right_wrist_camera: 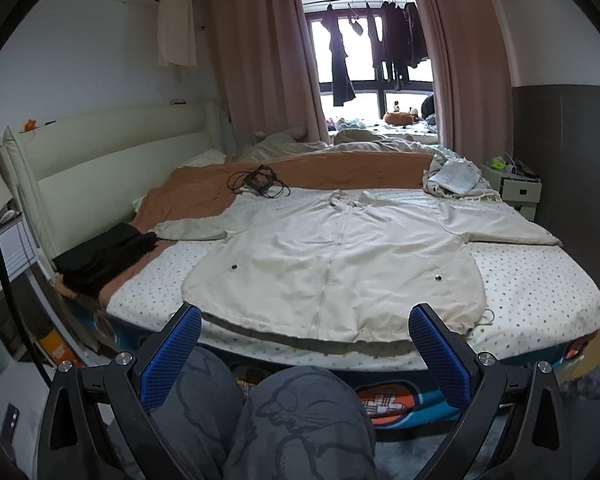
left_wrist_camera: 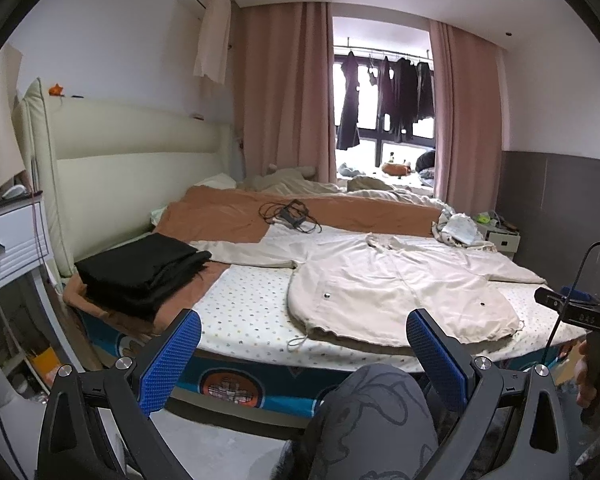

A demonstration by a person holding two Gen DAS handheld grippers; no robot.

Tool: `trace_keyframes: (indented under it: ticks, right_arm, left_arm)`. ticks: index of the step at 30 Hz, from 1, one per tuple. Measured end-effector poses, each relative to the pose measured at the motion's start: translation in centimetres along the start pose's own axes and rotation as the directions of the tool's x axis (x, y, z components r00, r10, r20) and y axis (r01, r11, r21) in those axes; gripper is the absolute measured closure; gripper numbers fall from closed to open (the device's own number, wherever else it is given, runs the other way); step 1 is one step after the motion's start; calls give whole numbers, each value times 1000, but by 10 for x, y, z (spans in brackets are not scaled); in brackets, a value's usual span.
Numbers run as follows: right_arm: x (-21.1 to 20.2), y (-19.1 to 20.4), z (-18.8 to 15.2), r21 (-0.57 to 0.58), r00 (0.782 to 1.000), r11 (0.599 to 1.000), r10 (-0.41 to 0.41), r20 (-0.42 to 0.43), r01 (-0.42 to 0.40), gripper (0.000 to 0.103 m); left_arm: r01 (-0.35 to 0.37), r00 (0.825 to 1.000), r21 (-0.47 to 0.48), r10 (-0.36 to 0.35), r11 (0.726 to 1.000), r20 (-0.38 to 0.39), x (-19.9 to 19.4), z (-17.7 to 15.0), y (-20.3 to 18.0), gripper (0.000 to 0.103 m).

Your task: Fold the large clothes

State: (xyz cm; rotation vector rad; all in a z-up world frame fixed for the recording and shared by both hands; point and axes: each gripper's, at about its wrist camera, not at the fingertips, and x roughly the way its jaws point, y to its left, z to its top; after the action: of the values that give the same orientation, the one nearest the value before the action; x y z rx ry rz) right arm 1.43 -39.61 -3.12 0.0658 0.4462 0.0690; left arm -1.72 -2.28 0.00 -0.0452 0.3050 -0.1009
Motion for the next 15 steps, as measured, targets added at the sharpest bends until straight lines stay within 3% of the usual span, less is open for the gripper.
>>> trace_keyframes:
  ticks: [15]
  right_arm:
    - [-9,-5,-6,13,1000,1000,-6,26,6,0]
  left_arm:
    - [37,999,15,-38,999,13,-10,-4,-5,1]
